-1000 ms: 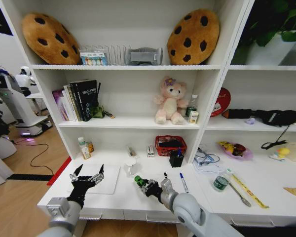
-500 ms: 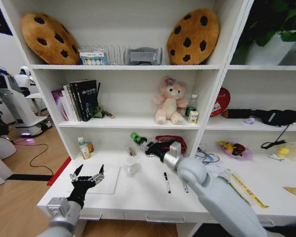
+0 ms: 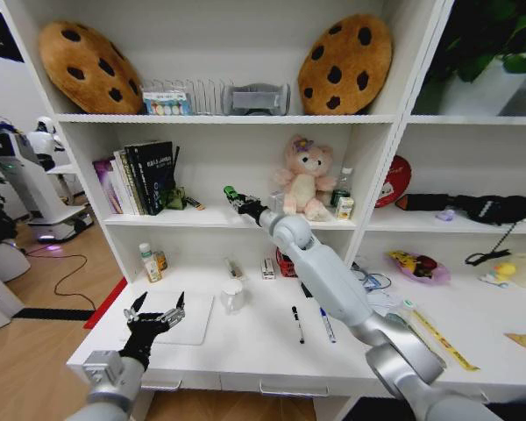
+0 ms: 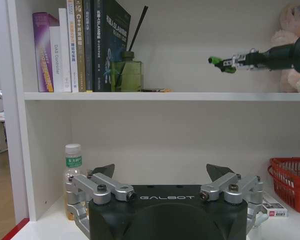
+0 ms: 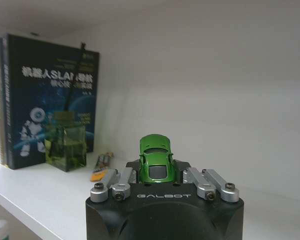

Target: Organize the objects on the table.

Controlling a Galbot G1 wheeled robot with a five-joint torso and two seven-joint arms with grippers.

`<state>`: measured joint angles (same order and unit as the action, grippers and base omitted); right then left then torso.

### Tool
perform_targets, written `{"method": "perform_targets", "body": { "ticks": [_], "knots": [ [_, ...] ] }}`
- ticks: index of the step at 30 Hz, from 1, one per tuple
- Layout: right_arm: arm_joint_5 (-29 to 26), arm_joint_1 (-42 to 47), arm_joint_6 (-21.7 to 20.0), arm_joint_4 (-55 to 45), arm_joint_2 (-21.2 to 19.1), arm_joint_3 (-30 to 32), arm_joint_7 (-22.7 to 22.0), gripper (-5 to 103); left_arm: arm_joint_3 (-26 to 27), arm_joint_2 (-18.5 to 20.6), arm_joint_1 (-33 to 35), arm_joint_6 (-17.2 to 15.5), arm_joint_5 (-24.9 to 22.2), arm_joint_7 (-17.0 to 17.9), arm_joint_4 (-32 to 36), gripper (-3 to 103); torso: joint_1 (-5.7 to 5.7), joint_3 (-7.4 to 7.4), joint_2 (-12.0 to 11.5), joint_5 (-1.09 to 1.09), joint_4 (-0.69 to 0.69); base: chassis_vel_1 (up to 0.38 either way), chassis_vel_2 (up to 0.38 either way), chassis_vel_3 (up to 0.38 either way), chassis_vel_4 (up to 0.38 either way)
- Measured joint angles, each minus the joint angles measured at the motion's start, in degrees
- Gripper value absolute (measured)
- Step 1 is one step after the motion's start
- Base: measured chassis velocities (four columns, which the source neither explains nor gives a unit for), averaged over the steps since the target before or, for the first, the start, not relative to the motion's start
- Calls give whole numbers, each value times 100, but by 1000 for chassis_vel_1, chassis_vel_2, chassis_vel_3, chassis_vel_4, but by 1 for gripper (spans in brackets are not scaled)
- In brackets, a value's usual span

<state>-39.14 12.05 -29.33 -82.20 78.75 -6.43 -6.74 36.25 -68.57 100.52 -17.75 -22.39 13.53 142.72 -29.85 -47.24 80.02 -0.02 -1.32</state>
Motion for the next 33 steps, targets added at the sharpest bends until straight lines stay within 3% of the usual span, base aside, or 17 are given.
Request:
{"method": "perform_targets", "body": {
  "ticks": [8,11,13,14,16,22,26,27,28,29,30,31,33],
  "knots": [
    [247,-156,11,642,373,20,-105,32,0,0,-1,0,0,1,0,100,1,1,0,1,0,0,0,0,0],
    [350,-214,11,726,420,-4,-127,35,0,0,0,0,0,1,0,100,1,1,0,0,1,0,0,0,0],
    [356,-249,3,708,408,-52,-151,45,0,0,0,0,0,1,0,100,1,1,0,0,0,0,0,0,0],
    [356,-249,3,708,408,-52,-151,45,0,0,0,0,0,1,0,100,1,1,0,0,0,0,0,0,0],
    [245,-264,-67,531,326,-91,-272,62,0,0,0,0,0,2,0,100,1,1,1,1,0,0,0,0,0],
    [73,-197,-132,124,101,-161,-539,79,0,0,0,0,0,2,0,100,1,1,1,1,0,0,0,0,0],
    [-593,12,-459,-900,-234,-270,-1341,89,-1,1,-1,0,0,1,0,100,1,1,1,2,0,0,0,0,0],
    [-1584,170,-833,-1907,-527,-379,-2316,98,1,0,-1,0,0,9,1,100,2,2,2,1,-1,0,0,0,0],
    [-1584,170,-833,-1907,-527,-379,-2316,98,1,0,-1,0,0,9,1,100,2,2,2,1,-1,0,0,0,0],
    [-1904,218,-913,-2194,-611,-440,-2729,99,0,0,0,0,0,7,1,100,3,3,2,2,-2,0,0,0,0],
    [-1904,218,-913,-2194,-611,-440,-2729,99,0,0,0,0,0,7,1,100,3,3,2,2,-2,0,0,0,0],
    [-2208,283,-992,-2454,-688,-508,-3205,99,0,0,-1,0,0,6,1,100,3,2,2,2,0,0,0,0,0],
    [-2608,473,-1031,-2783,-861,-602,-3734,100,0,0,-1,0,0,6,2,100,3,2,2,1,2,0,0,0,0]
  ]
}}
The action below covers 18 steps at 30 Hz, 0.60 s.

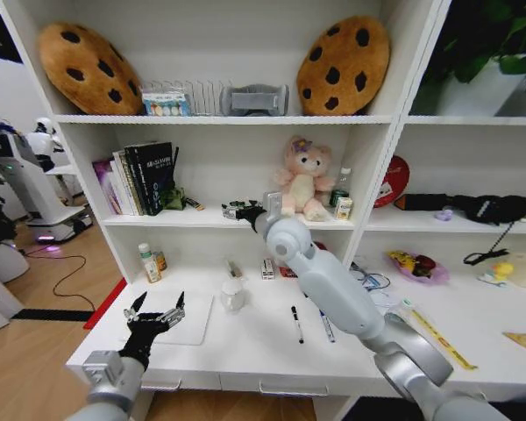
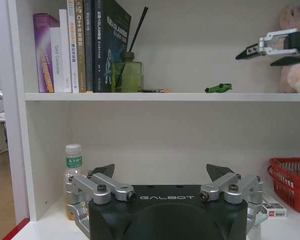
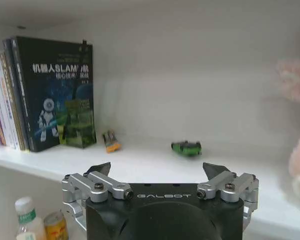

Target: Organize the objects on the table.

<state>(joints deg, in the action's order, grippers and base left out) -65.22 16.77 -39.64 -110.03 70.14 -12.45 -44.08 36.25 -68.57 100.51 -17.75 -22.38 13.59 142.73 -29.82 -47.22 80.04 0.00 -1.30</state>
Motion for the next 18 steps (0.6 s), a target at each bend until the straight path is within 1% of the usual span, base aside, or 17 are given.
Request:
{"method": "perform_targets", "body": {
  "ticks": [1,3,4,5,6,8,9,11,12,15,16,17,18],
  "knots": [
    [0,0,0,0,0,0,0,100,0,0,0,0,0,0,0,100,0,0,0,0,0,0,0,0,0],
    [-115,419,-2,-288,-225,-4,-210,100,0,0,0,0,0,0,0,100,-1,-1,0,1,-2,0,0,0,0],
    [-115,419,-2,-288,-225,-4,-210,100,0,0,0,0,0,0,0,100,-1,-1,0,1,-2,0,0,0,0],
    [-114,707,8,-436,-368,37,-227,100,0,0,0,0,0,0,-1,100,-1,-1,0,0,-1,0,0,0,0],
    [-114,707,8,-436,-368,37,-227,100,0,0,0,0,0,0,-1,100,-1,-1,0,0,-1,0,0,0,0],
    [-64,1460,10,-757,-791,219,-184,100,0,0,0,0,0,0,0,100,0,-1,-1,2,-4,0,0,0,0],
    [-64,1460,10,-757,-791,219,-184,100,0,0,0,0,0,0,0,100,0,-1,-1,2,-4,0,0,0,0],
    [139,2050,26,-863,-1106,507,-69,100,0,0,0,0,0,0,0,100,-1,0,0,1,-4,0,0,0,0],
    [139,2050,26,-863,-1106,507,-69,100,0,0,0,0,0,0,0,100,-1,0,0,1,-4,0,0,0,0],
    [212,2500,63,-862,-1227,767,-88,100,0,0,0,0,0,-2,0,100,-1,-1,0,0,-3,0,0,0,0],
    [212,2500,63,-862,-1227,767,-88,100,0,0,0,0,0,-2,0,100,-1,-1,0,0,-3,0,0,0,0],
    [165,2678,101,-820,-1219,837,-189,100,0,0,0,-1,0,-2,0,100,-1,-1,0,0,-3,0,0,0,0],
    [4,2864,157,-743,-1145,894,-402,100,0,0,1,-1,0,-2,0,100,-1,-1,-1,1,-2,0,0,0,0]
  ]
}}
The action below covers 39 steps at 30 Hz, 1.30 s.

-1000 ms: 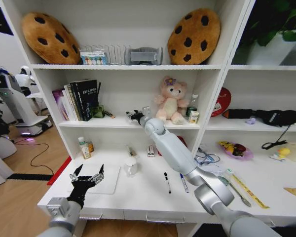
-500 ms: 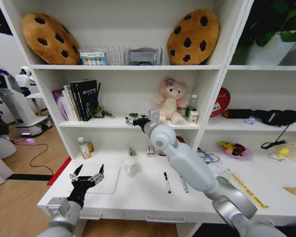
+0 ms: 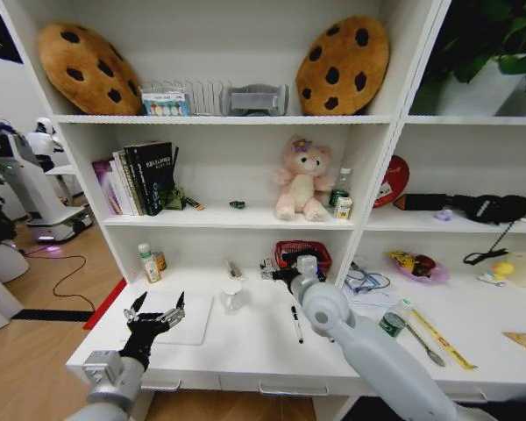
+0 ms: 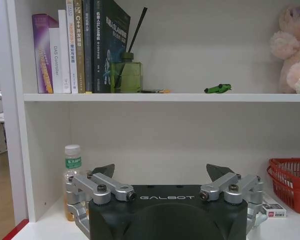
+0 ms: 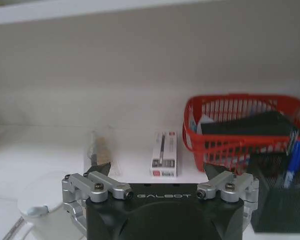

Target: Organize the objects on the table.

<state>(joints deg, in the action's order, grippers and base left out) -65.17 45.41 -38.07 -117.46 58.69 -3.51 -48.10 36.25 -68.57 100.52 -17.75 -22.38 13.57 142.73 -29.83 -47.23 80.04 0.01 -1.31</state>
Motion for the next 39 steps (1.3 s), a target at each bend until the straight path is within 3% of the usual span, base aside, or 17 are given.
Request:
{"method": "perform_targets", "body": {
  "ticks": [5,10,18,28,33,39],
  "knots": [
    [-200,365,89,248,312,78,-380,100,0,0,0,0,0,-2,0,100,0,0,0,0,0,0,0,0,0],
    [267,718,141,554,784,179,-408,100,0,0,0,0,0,-3,0,100,0,0,0,-1,1,0,0,0,0],
    [631,1188,159,541,823,482,-336,99,0,0,0,0,0,-3,0,100,0,0,0,-1,0,0,0,0,0],
    [970,1778,180,357,739,900,-38,99,0,0,0,0,0,-3,0,100,0,0,0,-2,0,0,0,0,0],
    [1488,1987,292,610,827,1080,433,98,0,0,0,0,0,-3,0,100,0,0,-1,-1,-1,0,0,0,0],
    [1674,2045,297,697,891,1151,671,85,0,0,0,0,0,-3,0,100,0,0,0,-1,0,0,0,0,0]
  ]
}}
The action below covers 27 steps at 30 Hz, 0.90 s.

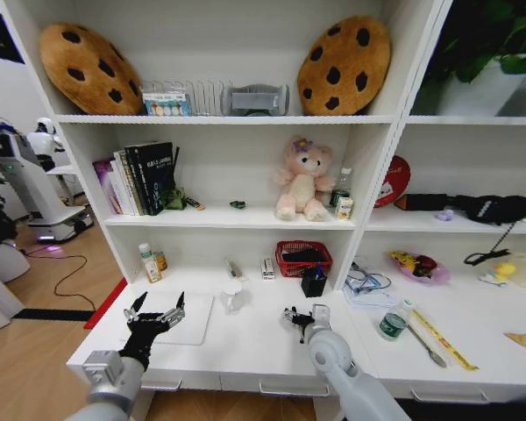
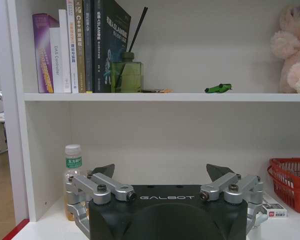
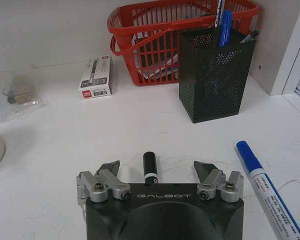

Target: Organize the objects on the table.

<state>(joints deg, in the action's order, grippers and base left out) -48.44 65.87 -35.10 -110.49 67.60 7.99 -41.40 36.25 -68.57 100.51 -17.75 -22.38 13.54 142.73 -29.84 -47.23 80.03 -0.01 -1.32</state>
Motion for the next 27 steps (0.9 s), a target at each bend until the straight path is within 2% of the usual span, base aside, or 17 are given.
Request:
{"method": "perform_targets", "body": {
  "ticks": [6,8,11,14,19,27],
  "knots": [
    [40,3,32,16,9,2,78,84,0,0,0,0,0,0,0,100,0,0,0,0,0,0,0,0,0],
    [16,13,33,12,-9,8,79,71,0,0,0,0,0,0,0,100,0,0,0,0,0,0,0,0,0],
    [-3,26,31,24,-18,16,78,67,0,0,0,0,0,0,0,100,0,0,0,0,0,0,0,0,0],
    [-9,28,25,46,-19,16,74,65,0,0,0,0,0,0,0,100,0,0,0,0,0,0,0,0,0],
    [-12,2,15,92,-16,2,76,68,0,0,0,0,0,0,0,100,0,0,0,-1,0,0,0,0,0],
    [-1,-167,-63,216,-41,-78,259,66,0,0,0,0,0,0,0,100,0,0,0,0,0,0,0,0,0]
  ]
}}
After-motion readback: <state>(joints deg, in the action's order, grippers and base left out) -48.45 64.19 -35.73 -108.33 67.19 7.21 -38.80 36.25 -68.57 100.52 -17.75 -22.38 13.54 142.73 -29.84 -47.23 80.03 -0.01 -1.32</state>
